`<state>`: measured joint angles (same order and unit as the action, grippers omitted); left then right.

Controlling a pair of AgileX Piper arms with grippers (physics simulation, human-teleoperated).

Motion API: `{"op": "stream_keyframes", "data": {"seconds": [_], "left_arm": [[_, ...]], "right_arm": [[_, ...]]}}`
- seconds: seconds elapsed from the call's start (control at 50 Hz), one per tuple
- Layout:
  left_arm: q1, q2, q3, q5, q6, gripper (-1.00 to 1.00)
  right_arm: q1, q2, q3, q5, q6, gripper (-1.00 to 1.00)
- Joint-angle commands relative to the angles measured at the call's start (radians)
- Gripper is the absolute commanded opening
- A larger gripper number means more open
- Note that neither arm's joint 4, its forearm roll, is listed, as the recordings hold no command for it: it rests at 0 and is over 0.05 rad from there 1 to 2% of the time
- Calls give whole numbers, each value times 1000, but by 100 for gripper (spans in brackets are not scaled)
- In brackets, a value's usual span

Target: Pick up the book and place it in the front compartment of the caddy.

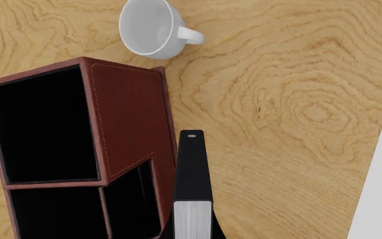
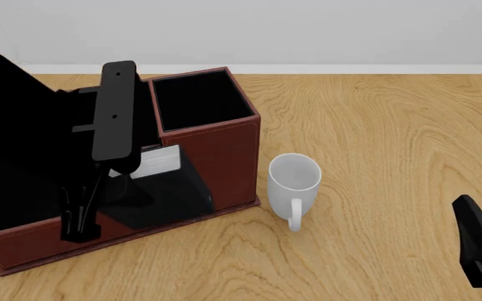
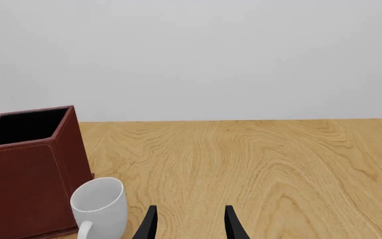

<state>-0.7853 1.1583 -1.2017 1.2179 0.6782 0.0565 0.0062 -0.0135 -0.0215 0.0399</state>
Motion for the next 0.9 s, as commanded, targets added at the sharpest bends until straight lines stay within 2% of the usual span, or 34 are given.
{"op": "stream_keyframes", "data": {"seconds": [0.02,0.2,0.3,0.32,0.38,0.48,0.62,0.64,0.72,0.8,0.84,0.9], "left_arm": [[92,10,-21,2,101,-100],[204,-5,6,2,206,-100],[240,-8,-11,2,227,-100],[276,-14,-4,2,262,-100],[311,-21,4,2,289,-100],[314,-21,-13,2,281,-100],[386,-26,-25,2,341,-100],[378,-21,-27,2,322,-100],[404,-22,-26,2,343,-100],[448,-25,-20,2,377,-100],[506,-32,-18,2,439,-100],[514,-23,-33,2,437,-100]], "right_arm": [[5,-5,-3,3,8,100],[4,-5,-10,5,12,100],[8,-3,-13,4,10,100],[8,-3,-14,5,10,100],[10,-3,-17,5,9,100],[4,-5,-27,10,11,100],[10,-5,-31,12,9,100],[8,-5,-31,12,9,100],[6,-5,-27,9,10,100],[6,-5,-26,9,8,100],[6,-5,-27,9,7,100],[4,-5,-35,12,9,100]]}}
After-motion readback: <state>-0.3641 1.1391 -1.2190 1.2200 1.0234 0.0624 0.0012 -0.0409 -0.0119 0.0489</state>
